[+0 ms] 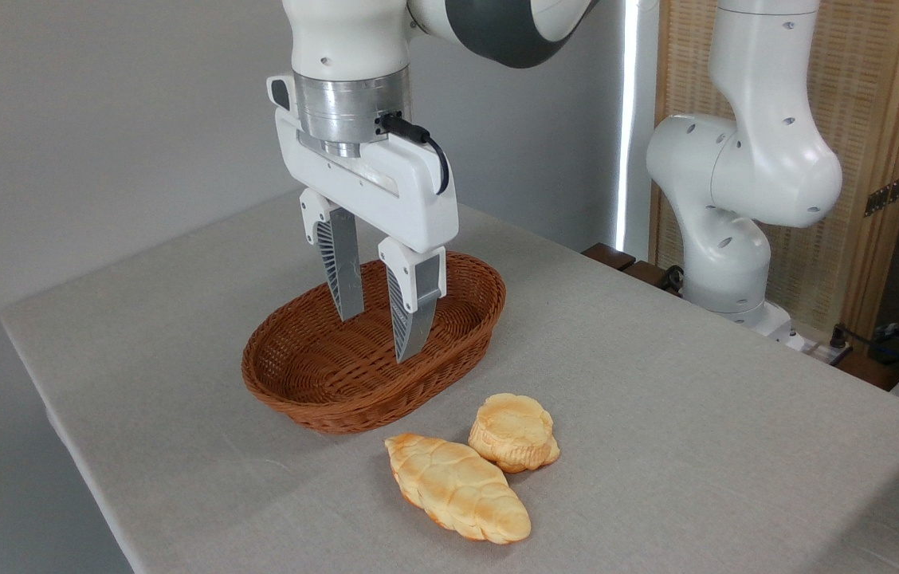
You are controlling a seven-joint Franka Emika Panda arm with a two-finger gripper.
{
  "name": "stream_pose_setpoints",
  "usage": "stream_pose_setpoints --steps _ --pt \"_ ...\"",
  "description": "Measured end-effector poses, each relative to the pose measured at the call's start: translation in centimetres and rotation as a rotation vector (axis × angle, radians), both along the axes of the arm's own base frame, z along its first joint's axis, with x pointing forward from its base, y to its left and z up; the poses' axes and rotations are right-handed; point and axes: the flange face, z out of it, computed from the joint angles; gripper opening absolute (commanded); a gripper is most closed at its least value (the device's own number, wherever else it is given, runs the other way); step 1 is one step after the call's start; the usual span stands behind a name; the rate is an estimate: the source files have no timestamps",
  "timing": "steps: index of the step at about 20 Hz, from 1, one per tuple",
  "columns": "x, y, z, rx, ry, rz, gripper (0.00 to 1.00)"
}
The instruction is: Put bread into the basket
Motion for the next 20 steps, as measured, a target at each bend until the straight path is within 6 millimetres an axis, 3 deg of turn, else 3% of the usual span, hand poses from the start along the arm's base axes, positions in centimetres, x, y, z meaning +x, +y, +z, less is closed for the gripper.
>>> stream_pose_setpoints --steps 20 --pt "0.07 -0.12 0.33 -0.029 -0.006 0.008 1.00"
